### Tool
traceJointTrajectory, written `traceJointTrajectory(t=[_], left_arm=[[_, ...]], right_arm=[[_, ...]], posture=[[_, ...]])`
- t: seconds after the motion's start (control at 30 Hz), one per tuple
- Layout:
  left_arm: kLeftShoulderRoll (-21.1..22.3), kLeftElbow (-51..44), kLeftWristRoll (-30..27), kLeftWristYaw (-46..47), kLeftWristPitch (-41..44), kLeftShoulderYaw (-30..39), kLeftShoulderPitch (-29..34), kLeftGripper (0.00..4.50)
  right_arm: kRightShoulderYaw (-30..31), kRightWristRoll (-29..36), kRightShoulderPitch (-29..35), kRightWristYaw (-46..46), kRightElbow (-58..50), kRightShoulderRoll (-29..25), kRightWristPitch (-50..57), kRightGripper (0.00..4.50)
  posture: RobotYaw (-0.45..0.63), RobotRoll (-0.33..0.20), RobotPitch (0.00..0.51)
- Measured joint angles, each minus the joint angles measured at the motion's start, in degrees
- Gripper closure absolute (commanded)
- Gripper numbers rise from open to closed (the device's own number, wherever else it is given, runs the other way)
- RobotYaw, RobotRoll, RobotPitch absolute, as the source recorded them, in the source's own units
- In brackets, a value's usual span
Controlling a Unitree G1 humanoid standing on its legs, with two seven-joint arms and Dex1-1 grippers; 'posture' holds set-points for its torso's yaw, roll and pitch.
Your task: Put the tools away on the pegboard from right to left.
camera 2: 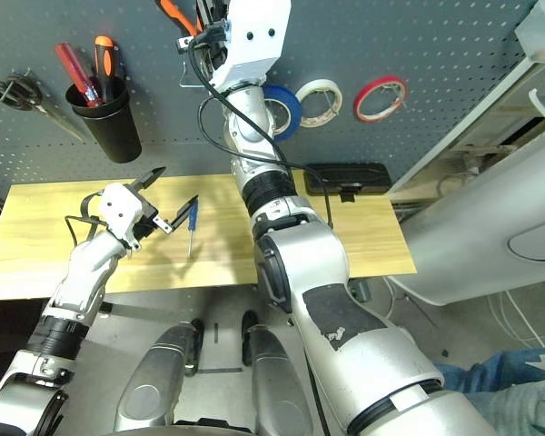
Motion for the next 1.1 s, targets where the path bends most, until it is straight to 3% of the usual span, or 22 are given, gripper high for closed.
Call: traceJointTrajectory(t=[0.43,1.1], left_arm=[[0.73,-3.28,0.0,1.11,1.84,0.17,2.34,0.0],[0.5,-3.6,0.0,1.75,2.58,0.11,3.83,0.0]], right_arm=[[-0.97,1.01,-2.54,0.21,0.38,1.12,-0.6,4.23],[-0.43,0.37,-1.24,0.2,0.37,1.35,-0.63,4.23]], posture=[[0.3,0.0,0.303],[0.3,0.0,0.324]])
